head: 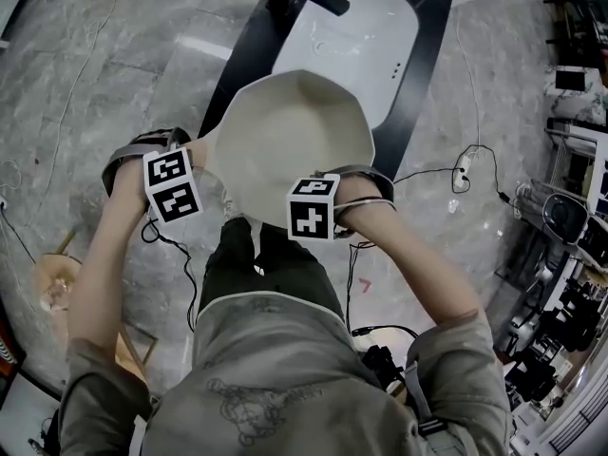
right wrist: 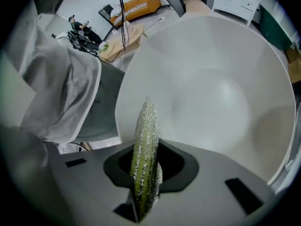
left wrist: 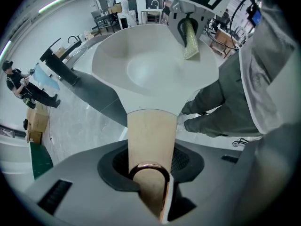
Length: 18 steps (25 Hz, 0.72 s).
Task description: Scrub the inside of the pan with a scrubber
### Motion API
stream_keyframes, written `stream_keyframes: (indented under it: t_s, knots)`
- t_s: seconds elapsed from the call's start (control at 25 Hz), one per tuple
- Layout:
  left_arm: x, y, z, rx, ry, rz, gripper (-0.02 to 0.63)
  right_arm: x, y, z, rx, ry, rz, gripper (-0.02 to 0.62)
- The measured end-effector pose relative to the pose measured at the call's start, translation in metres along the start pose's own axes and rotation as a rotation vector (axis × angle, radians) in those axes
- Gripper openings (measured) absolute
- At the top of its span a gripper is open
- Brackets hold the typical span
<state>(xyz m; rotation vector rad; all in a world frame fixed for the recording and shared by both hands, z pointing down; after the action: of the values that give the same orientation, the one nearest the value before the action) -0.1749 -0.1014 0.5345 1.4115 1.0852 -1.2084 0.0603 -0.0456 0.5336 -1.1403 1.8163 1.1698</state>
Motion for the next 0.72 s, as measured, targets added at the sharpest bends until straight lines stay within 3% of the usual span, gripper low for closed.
stream_keyframes:
  t_s: [0.28,0.4,0.52,0.72]
  knots:
    - [-0.001,0.001,-0.003,0.010,-0.009,-0.003,0.153,0.021,0.038,0.011,-0.045,0.220,-0.367,0.072]
    - [-0.001,0.000,-0.003,0.019,-0.012,-0.005,0.153,0.042,0.045,0.002,-0.135,0.256,-0.655,0.072]
    - [-0.002,0.000,-0.005,0.031,-0.016,-0.009,0.154,0.064,0.036,-0.011,-0.309,0.160,-0.924,0.074]
    - [0.002,-0.001,-0.006,0.054,-0.039,-0.051,0.186,0.086,0.005,-0.022,-0.569,-0.059,-1.141,0.074]
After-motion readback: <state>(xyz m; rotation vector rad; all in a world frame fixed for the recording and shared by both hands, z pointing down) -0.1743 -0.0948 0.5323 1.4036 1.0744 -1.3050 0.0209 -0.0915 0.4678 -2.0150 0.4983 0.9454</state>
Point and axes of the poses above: the fingertips, and each gripper's own axes: x backward along the fingers, z to its left, y out of its top, the point moved 8 cm from there along x, backward along the fingers, and after that the axes turned 11 degrees about z, right-handed, at the moved point
